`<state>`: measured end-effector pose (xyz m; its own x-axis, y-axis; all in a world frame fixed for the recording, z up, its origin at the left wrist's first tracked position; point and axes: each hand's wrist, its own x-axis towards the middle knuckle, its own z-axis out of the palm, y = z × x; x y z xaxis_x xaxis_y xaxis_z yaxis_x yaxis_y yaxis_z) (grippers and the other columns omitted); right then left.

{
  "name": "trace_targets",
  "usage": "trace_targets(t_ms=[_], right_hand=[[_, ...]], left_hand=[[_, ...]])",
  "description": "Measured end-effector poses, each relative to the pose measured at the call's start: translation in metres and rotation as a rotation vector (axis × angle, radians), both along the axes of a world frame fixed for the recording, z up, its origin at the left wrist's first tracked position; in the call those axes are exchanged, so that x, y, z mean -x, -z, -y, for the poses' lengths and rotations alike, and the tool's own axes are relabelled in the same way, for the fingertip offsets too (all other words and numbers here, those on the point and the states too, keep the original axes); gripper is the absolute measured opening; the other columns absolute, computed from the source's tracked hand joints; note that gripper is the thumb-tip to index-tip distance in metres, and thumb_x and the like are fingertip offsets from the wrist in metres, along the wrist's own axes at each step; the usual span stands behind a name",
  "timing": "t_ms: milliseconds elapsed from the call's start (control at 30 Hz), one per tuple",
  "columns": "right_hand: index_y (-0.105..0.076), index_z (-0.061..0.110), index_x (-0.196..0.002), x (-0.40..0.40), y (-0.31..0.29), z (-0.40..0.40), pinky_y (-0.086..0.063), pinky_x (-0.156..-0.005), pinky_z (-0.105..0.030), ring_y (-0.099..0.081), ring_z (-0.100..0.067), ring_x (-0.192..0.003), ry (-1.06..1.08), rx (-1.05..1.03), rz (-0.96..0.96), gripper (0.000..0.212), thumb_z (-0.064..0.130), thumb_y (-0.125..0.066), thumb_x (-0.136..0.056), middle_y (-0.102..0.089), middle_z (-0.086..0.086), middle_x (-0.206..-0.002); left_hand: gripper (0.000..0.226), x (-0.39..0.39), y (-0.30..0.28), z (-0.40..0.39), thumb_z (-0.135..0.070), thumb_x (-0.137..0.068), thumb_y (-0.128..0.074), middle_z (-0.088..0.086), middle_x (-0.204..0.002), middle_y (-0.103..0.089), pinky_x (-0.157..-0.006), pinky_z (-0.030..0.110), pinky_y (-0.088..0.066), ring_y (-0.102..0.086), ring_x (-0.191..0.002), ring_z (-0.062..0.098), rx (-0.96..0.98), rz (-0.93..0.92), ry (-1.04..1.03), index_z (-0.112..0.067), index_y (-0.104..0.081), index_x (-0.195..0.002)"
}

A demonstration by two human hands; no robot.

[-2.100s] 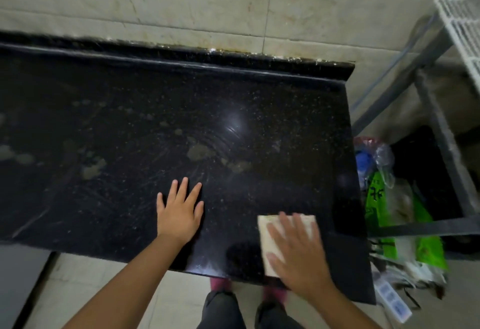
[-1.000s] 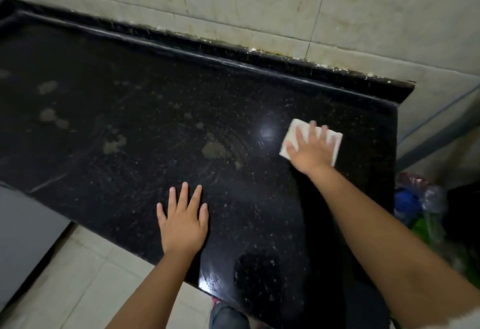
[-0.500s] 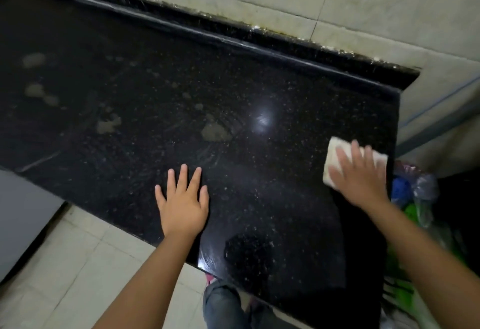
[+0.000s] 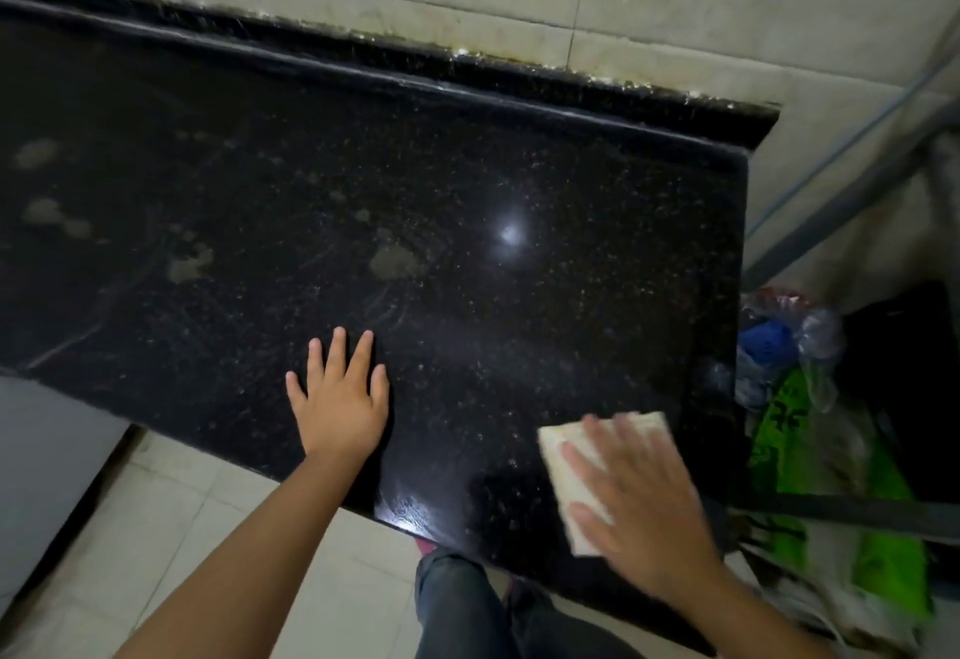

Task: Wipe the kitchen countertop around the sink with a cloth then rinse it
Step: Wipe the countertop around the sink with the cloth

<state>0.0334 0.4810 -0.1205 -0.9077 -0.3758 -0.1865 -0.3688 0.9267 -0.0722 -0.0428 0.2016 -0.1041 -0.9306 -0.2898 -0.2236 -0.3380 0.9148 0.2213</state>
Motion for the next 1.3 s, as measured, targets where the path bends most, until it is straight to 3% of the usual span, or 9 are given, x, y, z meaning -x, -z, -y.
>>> trace_targets(t_ms=[100, 200, 400, 567, 700, 833, 1000, 1100, 1300], right_hand=[[-0.043, 0.017, -0.133, 0.049, -0.005, -0.059, -0.029, -0.104, -0.053, -0.032, -0.038, -0.128, 0.348, -0.042, 0.074, 0.068, 0.053, -0.002, -0.092, -0.039, -0.017, -0.142], [-0.027, 0.017, -0.145, 0.128, -0.011, -0.065, -0.01, -0.113, -0.052, -0.012, -0.042, -0.14, 0.528, -0.031, 0.026, 0.076, 0.055, -0.005, -0.083, -0.016, -0.016, -0.155], [-0.005, 0.026, -0.149, 0.197, -0.011, 0.03, 0.007, -0.115, -0.042, 0.01, -0.032, -0.143, 0.358, 0.066, 0.08, 0.056, 0.044, -0.022, -0.098, 0.007, -0.005, -0.158], [-0.048, 0.027, -0.128, 0.085, 0.003, 0.013, -0.005, -0.11, -0.037, -0.033, -0.03, -0.129, 0.147, 0.08, -0.005, 0.048, 0.048, -0.025, -0.092, -0.046, -0.006, -0.139], [-0.038, 0.024, -0.134, 0.081, -0.004, -0.046, -0.005, -0.108, -0.037, -0.03, -0.031, -0.128, 0.357, -0.05, 0.027, 0.061, 0.051, 0.0, -0.095, -0.037, -0.008, -0.143], [-0.005, 0.025, -0.149, 0.18, -0.009, -0.068, 0.002, -0.115, -0.042, 0.005, -0.031, -0.144, 0.576, -0.022, 0.037, 0.056, 0.045, -0.018, -0.098, 0.005, -0.007, -0.158], [-0.004, 0.026, -0.149, 0.299, -0.014, -0.064, 0.005, -0.116, -0.043, 0.01, -0.03, -0.144, 0.694, -0.02, 0.089, 0.057, 0.046, -0.018, -0.098, 0.01, -0.003, -0.157], [-0.002, 0.027, -0.149, 0.32, -0.012, -0.031, 0.009, -0.115, -0.042, 0.014, -0.03, -0.143, 0.59, -0.004, 0.101, 0.055, 0.046, -0.015, -0.098, 0.013, -0.002, -0.157], [-0.004, 0.033, -0.148, 0.236, -0.007, -0.008, 0.006, -0.116, -0.038, 0.009, -0.023, -0.145, 0.091, 0.019, 0.06, 0.07, 0.052, 0.009, -0.082, 0.008, 0.002, -0.158]], left_hand=[[0.047, 0.003, -0.005, -0.002, -0.033, -0.098, -0.03, 0.004, -0.155, -0.013, -0.112, 0.05, 0.0, -0.002, -0.143, 0.023, 0.021, -0.014, 0.023, -0.024, -0.025, -0.144], [0.047, 0.01, -0.011, -0.014, -0.032, -0.097, -0.032, 0.004, -0.154, -0.015, -0.112, 0.048, -0.002, -0.003, -0.143, 0.022, 0.009, -0.06, 0.082, -0.023, -0.027, -0.143], [0.071, 0.018, -0.006, -0.044, -0.051, -0.082, -0.009, 0.007, -0.152, -0.022, -0.113, 0.045, -0.011, -0.01, -0.142, 0.026, -0.067, -0.131, 0.21, -0.019, -0.035, -0.14], [0.074, 0.05, 0.002, -0.068, -0.048, -0.08, -0.009, 0.013, -0.148, -0.03, -0.11, 0.048, -0.018, -0.019, -0.14, 0.032, -0.14, -0.205, 0.293, -0.014, -0.042, -0.136], [0.07, 0.078, 0.004, -0.096, -0.046, -0.083, -0.007, 0.011, -0.149, -0.028, -0.111, 0.04, -0.012, -0.016, -0.14, 0.028, -0.161, -0.199, 0.438, -0.017, -0.038, -0.139], [0.065, 0.09, 0.012, -0.108, -0.05, -0.085, 0.008, -0.001, -0.156, -0.002, -0.114, 0.034, 0.004, 0.007, -0.143, 0.017, -0.028, -0.07, 0.504, -0.032, -0.01, -0.145], [0.068, 0.091, 0.019, -0.107, -0.047, -0.082, 0.001, 0.004, -0.151, -0.024, -0.113, 0.039, -0.012, -0.018, -0.141, 0.023, 0.03, -0.083, 0.511, -0.03, -0.031, -0.141], [0.049, 0.095, 0.027, -0.107, -0.036, -0.088, -0.028, 0.013, -0.128, -0.056, -0.102, 0.042, -0.035, -0.051, -0.12, 0.032, 0.092, -0.197, 0.522, -0.021, -0.058, -0.123], [0.047, 0.095, 0.028, -0.108, -0.034, -0.086, -0.033, 0.016, -0.126, -0.057, -0.096, 0.039, -0.02, -0.053, -0.117, 0.036, 0.121, -0.226, 0.523, -0.017, -0.06, -0.121]])
